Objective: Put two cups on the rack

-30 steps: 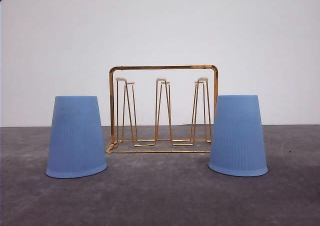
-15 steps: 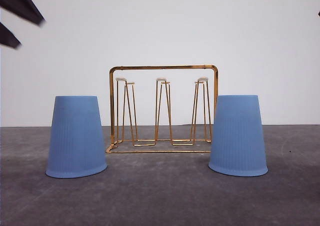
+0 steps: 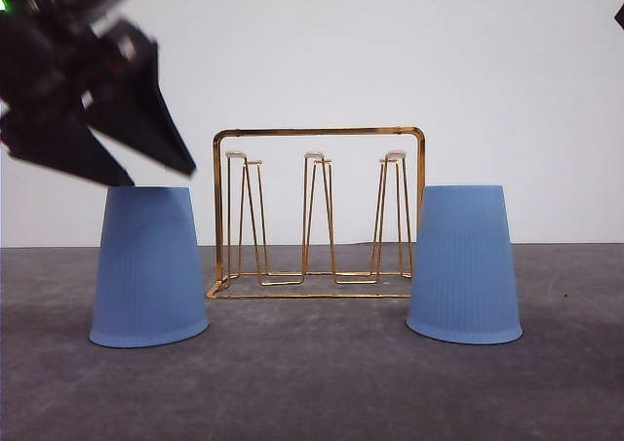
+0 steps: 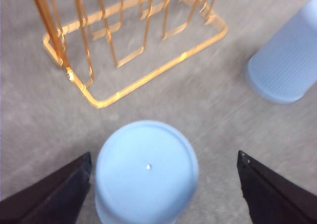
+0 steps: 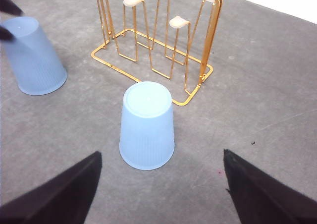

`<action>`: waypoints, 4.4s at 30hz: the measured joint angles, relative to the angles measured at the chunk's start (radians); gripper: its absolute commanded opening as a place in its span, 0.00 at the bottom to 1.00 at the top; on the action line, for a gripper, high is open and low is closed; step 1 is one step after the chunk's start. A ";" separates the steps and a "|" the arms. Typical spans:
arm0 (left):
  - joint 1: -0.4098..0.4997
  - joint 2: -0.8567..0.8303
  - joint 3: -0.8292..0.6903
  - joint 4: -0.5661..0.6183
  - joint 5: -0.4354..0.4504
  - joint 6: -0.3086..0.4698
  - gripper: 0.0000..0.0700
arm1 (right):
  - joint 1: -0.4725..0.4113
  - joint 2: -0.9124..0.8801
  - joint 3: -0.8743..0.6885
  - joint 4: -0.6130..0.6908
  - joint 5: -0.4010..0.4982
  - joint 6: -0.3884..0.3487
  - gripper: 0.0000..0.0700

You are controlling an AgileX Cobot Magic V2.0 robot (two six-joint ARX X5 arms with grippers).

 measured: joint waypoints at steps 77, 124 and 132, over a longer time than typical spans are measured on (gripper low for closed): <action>-0.021 0.538 0.582 -0.157 -0.175 -0.175 0.80 | 0.000 0.000 0.000 0.040 0.000 0.000 0.71; 0.010 -0.413 0.027 -0.509 -0.105 -0.384 0.55 | 0.085 0.701 0.000 0.554 -0.052 0.121 0.81; 0.010 -0.413 0.027 -0.509 -0.105 -0.384 0.55 | 0.093 0.902 0.000 0.645 -0.053 0.125 0.75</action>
